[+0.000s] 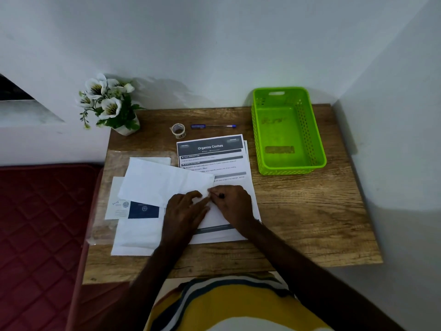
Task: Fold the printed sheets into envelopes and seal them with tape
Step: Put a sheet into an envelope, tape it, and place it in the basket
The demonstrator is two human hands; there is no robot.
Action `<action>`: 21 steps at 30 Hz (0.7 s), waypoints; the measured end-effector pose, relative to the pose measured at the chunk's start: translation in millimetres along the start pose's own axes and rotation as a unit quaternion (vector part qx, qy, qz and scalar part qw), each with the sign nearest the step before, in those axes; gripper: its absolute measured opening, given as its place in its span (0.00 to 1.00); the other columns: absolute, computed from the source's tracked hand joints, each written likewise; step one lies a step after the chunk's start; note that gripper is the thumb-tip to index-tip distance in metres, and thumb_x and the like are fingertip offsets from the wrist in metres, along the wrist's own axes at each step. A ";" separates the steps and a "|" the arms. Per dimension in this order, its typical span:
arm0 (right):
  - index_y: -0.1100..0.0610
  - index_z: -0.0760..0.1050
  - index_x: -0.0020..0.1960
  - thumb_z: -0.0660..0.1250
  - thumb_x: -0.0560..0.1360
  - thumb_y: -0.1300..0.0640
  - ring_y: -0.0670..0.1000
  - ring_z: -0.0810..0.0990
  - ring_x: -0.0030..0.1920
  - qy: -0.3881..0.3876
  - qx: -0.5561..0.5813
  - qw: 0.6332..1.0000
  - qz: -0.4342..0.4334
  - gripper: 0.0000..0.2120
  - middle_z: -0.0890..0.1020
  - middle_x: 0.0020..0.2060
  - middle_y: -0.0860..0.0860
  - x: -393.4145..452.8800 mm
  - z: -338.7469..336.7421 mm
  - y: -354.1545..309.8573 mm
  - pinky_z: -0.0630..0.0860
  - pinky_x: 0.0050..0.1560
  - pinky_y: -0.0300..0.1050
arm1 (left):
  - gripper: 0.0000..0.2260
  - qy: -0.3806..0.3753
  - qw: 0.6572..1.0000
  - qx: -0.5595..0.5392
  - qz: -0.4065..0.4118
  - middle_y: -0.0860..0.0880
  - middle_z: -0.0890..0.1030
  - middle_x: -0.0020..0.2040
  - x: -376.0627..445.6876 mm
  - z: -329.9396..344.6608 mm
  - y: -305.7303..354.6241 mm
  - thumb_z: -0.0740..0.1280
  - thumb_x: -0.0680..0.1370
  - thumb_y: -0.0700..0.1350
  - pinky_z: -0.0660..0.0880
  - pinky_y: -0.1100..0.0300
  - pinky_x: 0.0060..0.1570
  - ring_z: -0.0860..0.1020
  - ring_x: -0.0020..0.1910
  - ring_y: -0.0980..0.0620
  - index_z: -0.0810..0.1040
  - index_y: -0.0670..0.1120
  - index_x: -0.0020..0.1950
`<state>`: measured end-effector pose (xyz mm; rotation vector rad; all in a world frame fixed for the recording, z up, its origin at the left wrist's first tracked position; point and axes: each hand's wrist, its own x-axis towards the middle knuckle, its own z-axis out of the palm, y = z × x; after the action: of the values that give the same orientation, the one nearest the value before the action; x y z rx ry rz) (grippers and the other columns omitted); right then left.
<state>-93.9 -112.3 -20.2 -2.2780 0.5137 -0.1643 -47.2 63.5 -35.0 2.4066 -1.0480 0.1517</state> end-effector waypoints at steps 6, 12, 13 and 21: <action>0.50 0.78 0.41 0.72 0.74 0.45 0.44 0.80 0.28 -0.001 0.019 0.990 0.139 0.10 0.82 0.26 0.46 26.5 -4.6 -2.6 0.80 0.39 0.46 | 0.10 -0.015 1.000 -0.015 -0.014 0.44 0.81 0.63 -4.0 -0.8 1.7 0.69 0.80 0.48 0.75 0.46 0.57 0.79 0.55 0.41 0.87 0.48 0.58; 0.53 0.76 0.36 0.74 0.72 0.41 0.45 0.78 0.19 0.008 0.055 0.975 0.214 0.17 0.80 0.21 0.46 49.0 -10.1 -2.7 0.83 0.37 0.49 | 0.12 -0.018 1.000 -0.014 -0.008 0.45 0.80 0.68 -6.8 -0.7 3.7 0.67 0.81 0.49 0.73 0.46 0.60 0.78 0.57 0.41 0.86 0.47 0.59; 0.54 0.76 0.36 0.75 0.71 0.40 0.46 0.78 0.19 0.009 0.056 0.973 0.222 0.18 0.80 0.21 0.46 50.7 -10.1 -2.6 0.84 0.37 0.50 | 0.13 -0.017 1.000 -0.012 -0.004 0.46 0.79 0.70 -7.4 -0.3 4.0 0.66 0.82 0.50 0.73 0.46 0.61 0.78 0.57 0.41 0.86 0.47 0.60; 0.54 0.78 0.42 0.72 0.69 0.32 0.53 0.86 0.36 0.030 -0.033 0.970 0.239 0.24 0.85 0.35 0.51 56.7 -2.7 -11.0 0.83 0.46 0.49 | 0.14 -0.013 0.999 0.008 0.033 0.52 0.80 0.68 -8.9 1.2 4.3 0.65 0.82 0.49 0.74 0.46 0.61 0.79 0.56 0.43 0.85 0.46 0.62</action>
<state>-39.7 -130.7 -12.7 -2.1467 1.0956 0.0261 -56.5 66.2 -37.0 2.3955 -1.1415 0.1532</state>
